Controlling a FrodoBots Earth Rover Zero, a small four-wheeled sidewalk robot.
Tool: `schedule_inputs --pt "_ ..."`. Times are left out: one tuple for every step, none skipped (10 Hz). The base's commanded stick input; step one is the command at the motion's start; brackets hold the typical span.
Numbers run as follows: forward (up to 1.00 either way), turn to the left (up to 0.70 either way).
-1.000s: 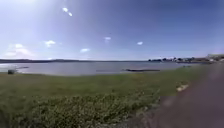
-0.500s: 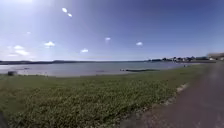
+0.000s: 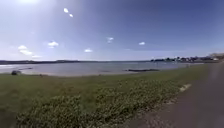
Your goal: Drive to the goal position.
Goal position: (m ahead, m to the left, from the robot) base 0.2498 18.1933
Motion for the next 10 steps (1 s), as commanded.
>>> schedule_inputs --pt "0.00 0.70" --pt "0.00 0.70" --pt "0.00 0.70" --pt "0.00 0.70" --pt "0.00 0.70" --pt "0.00 0.68" --pt "0.00 0.21" --pt "0.00 0.00" --pt "0.00 0.00" --pt "0.00 0.00"
